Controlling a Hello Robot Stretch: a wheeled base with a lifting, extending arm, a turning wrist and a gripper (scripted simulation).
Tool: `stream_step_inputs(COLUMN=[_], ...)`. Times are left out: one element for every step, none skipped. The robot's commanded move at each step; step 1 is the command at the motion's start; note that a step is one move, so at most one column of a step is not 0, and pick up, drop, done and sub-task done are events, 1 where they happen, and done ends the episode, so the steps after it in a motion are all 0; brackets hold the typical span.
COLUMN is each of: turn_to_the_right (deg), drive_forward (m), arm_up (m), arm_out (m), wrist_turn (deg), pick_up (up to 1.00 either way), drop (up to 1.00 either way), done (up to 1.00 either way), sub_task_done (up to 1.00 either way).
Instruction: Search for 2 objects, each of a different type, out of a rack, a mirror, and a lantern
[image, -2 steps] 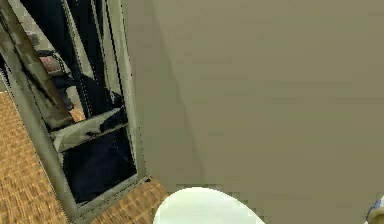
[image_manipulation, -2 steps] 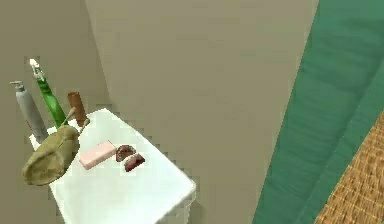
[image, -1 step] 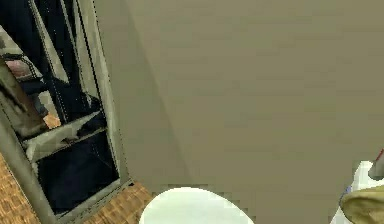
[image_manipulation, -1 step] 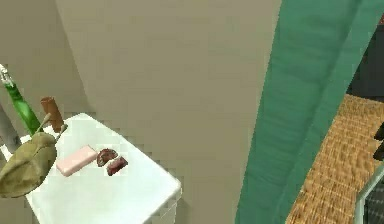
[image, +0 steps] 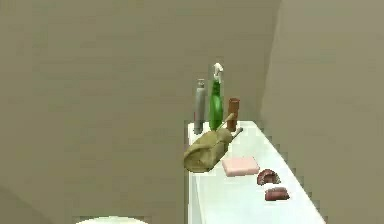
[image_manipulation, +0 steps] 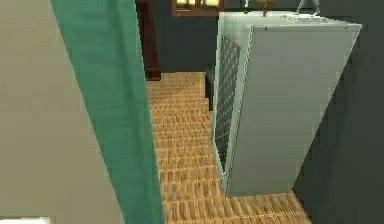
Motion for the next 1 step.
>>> stream_step_inputs(turn_to_the_right=[-45.0], drive_forward=[0.0], arm_up=[0.0], arm_out=[0.0], wrist_turn=[0.0], pick_up=[0.0], drop=[0.0], done=[0.0], sub_task_done=[0.0])
